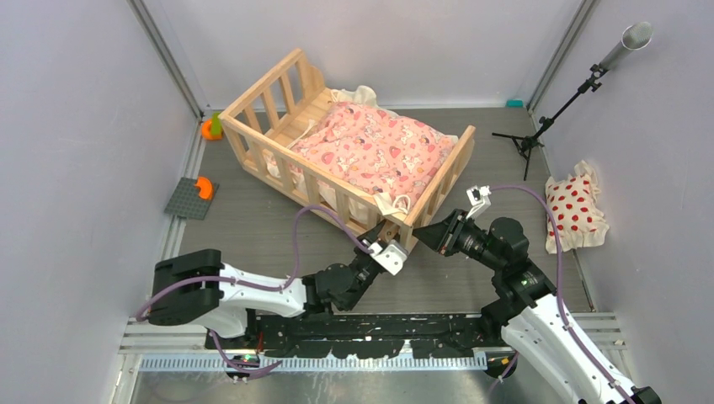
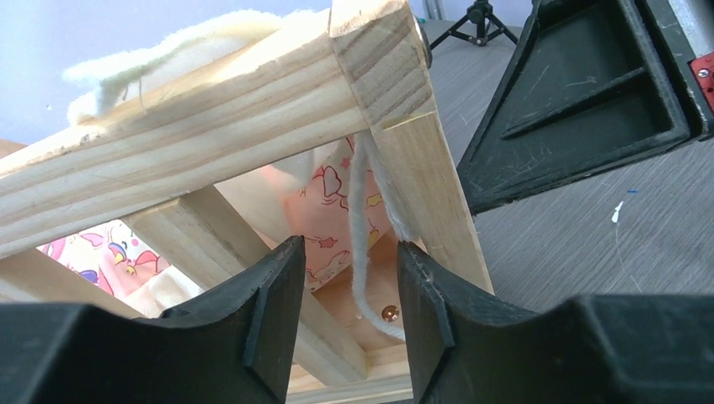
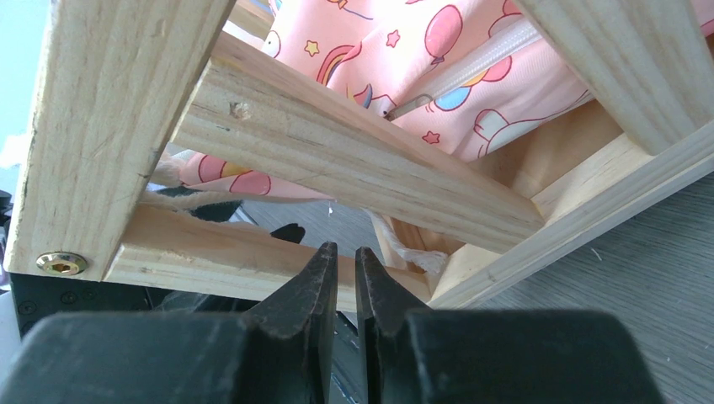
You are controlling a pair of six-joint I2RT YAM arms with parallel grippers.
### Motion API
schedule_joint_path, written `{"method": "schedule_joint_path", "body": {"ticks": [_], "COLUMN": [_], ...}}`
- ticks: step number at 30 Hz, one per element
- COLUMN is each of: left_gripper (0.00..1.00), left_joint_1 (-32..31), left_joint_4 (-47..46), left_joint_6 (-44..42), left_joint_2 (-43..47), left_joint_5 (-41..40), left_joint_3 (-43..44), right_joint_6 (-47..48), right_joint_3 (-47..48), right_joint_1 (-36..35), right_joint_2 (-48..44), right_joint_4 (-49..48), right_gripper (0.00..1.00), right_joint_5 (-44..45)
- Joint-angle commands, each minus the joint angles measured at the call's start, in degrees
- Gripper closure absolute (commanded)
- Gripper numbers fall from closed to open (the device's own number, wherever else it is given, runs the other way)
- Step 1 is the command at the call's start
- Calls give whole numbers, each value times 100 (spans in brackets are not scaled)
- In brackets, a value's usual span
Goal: Set up the pet bed
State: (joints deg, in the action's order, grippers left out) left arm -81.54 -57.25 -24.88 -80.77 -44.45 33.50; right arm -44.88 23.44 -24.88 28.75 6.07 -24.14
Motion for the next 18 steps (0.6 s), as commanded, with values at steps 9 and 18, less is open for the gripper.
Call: {"method": "schedule_joint_path", "body": {"ticks": [9,18], "left_gripper": [69,87], "left_joint_1": [229,256], "left_joint_4": [-569,-620], "left_joint_6": [169,201], "left_joint_2": [-444,-626], "left_joint_5": [43,61], "left_joint_3": [421,483], "right_joint_6": [94,170], "right_joint_3": [-11,-1], "right_joint_1": [11,10], "right_joint_2": [-85,-188], "right_joint_4": [-66,115], "right_gripper": [80,81], "right_joint_5": [4,80]}}
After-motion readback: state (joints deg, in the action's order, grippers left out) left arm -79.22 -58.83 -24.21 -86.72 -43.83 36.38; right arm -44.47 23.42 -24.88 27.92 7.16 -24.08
